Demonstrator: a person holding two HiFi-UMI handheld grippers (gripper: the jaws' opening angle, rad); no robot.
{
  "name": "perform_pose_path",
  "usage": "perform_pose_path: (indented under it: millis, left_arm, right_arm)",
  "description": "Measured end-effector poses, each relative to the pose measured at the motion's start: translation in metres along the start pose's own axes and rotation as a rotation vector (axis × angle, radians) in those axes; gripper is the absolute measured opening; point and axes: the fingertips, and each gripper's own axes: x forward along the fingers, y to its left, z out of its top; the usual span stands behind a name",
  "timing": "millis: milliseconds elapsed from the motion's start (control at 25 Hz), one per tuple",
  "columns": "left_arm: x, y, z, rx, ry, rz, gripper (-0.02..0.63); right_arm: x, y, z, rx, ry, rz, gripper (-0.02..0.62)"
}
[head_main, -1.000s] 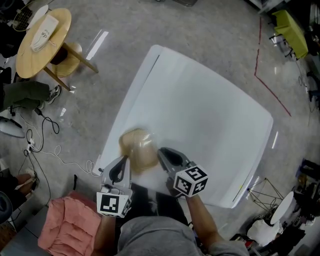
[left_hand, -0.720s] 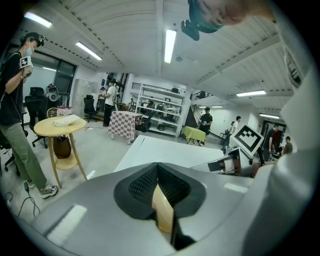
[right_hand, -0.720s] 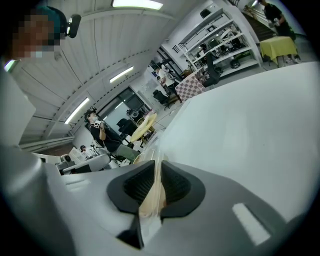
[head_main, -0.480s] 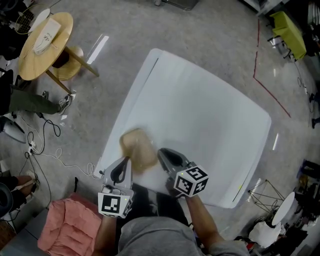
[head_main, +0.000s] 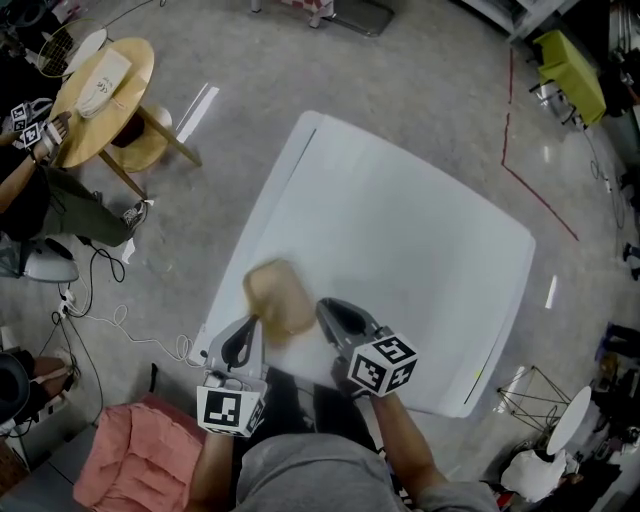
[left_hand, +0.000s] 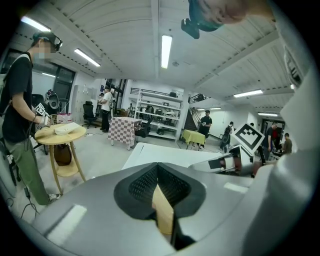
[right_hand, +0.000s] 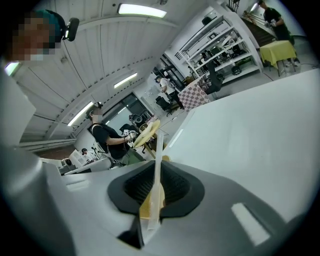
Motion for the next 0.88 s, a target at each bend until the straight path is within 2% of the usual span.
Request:
perform_pose_path:
  millis: [480,880]
  left_arm:
    - [-0.016,-0.017,0.048,0.059,-0.092,-0.029,0.011]
    - [-0.027,-0.041,0.093,0.094,-0.176,-0.054,0.011]
  right_arm:
    - [-0.035,0.034,0.041,-0.078,-0.112,0.005,0.034]
    - [-0.084,0.058,0.079,-0.189,-0.240,-0.030,0.034]
